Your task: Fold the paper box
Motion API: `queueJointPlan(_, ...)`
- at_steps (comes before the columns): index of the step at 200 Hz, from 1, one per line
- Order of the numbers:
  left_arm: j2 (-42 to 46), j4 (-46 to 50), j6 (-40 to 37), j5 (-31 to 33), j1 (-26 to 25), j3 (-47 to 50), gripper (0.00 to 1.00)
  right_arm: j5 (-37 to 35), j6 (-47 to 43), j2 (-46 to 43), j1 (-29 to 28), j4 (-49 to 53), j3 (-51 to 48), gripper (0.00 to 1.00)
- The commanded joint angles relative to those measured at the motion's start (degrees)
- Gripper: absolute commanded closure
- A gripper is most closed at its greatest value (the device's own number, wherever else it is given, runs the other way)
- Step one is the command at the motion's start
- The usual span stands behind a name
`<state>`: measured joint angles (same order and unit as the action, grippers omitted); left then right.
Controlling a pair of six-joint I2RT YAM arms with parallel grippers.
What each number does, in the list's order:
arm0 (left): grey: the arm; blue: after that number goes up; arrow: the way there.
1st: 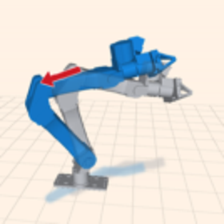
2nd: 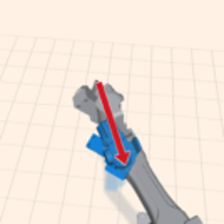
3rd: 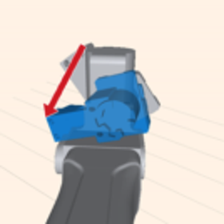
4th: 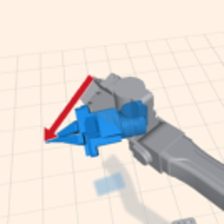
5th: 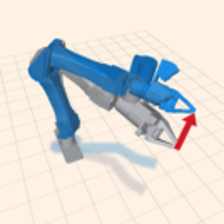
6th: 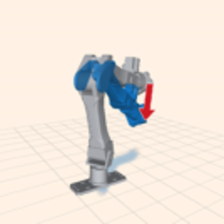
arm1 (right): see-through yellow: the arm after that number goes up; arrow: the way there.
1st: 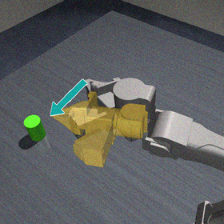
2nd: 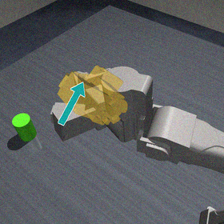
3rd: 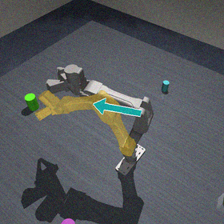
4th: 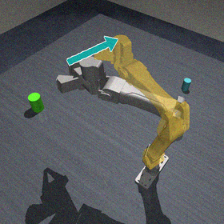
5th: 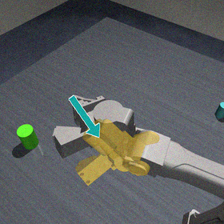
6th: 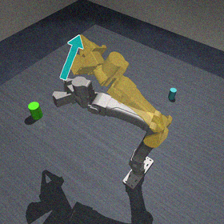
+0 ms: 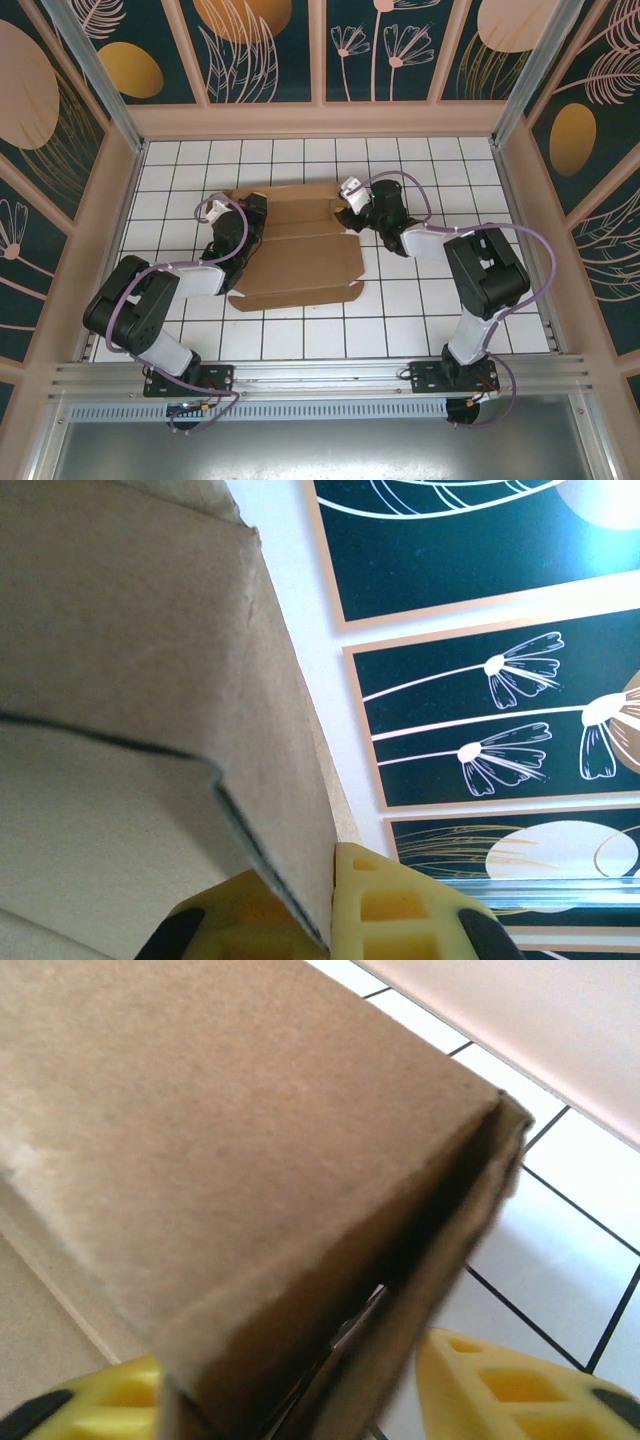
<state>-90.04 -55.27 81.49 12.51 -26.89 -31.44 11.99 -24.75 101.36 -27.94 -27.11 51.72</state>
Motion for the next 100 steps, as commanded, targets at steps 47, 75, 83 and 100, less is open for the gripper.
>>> queueJointPlan(47, -1.5, 6.4, -0.7, -2.7, 0.3, -0.2, 1.0, -9.4, 4.3, 3.4, -2.8, -2.8, 3.4, 0.72)
queueJointPlan(75, -1.2, 6.4, -0.4, -2.2, 0.3, 0.3, 1.0, -13.6, 6.5, 4.3, -2.9, -3.2, 4.1, 0.8)
queueJointPlan(83, -1.1, 6.4, -0.3, -2.1, 0.3, 0.5, 1.0, -15.1, 7.0, 4.5, -3.0, -3.2, 4.3, 0.83)
queueJointPlan(100, -1.2, 6.6, -0.2, -2.2, 0.3, 0.2, 1.0, -17.5, 7.9, 5.0, -3.1, -2.9, 5.0, 0.84)
